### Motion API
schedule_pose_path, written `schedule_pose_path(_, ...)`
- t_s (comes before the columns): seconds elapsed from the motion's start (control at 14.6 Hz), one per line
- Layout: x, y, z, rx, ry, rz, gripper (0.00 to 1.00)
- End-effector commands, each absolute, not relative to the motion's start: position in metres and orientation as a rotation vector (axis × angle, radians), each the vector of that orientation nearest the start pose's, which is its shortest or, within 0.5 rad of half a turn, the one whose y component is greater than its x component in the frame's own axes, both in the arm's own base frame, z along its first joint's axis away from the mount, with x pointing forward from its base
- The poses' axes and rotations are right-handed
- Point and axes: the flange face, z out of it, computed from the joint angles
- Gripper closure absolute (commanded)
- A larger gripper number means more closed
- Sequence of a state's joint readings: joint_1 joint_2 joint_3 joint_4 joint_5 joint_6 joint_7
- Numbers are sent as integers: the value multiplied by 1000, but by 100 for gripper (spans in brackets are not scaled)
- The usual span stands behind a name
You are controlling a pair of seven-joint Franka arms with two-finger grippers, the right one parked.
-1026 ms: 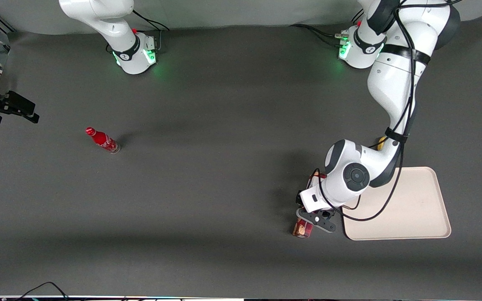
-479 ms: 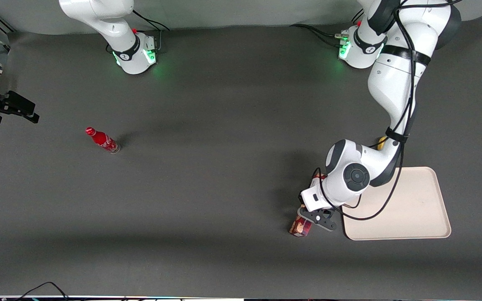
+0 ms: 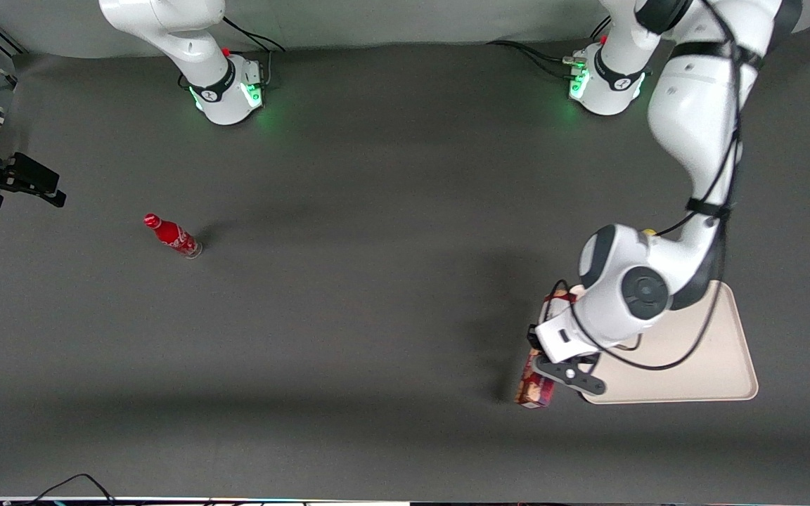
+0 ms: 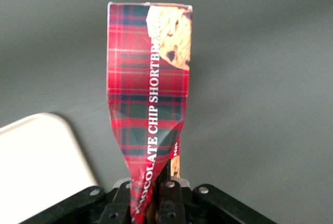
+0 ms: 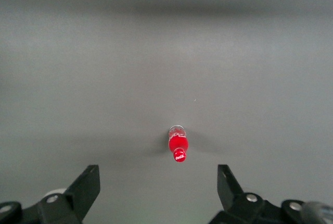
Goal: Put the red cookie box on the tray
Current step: 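Lift the cookie box and carry it over the tray's edge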
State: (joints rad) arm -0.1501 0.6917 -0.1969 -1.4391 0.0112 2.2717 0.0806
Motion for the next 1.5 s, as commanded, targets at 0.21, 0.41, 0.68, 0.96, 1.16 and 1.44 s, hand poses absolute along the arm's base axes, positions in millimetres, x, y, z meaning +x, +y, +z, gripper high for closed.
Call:
schedule_pose_path(0.21,696,-86,449,-3234,232,-209,100)
schedule_pose_path(0.41,698,5,456,-3181,82,-164,100)
schedule_pose_path(0.68,696,84,431,-3129,-41,-111,100)
schedule_pose_path(0.96,690,144,352,-3107,-36,-52,100)
schedule_pose_path(1.16,686,164,298,-3129,-56,-141,100)
schedule_pose_path(1.44,683,164,254,-3156,-120,-79,100)
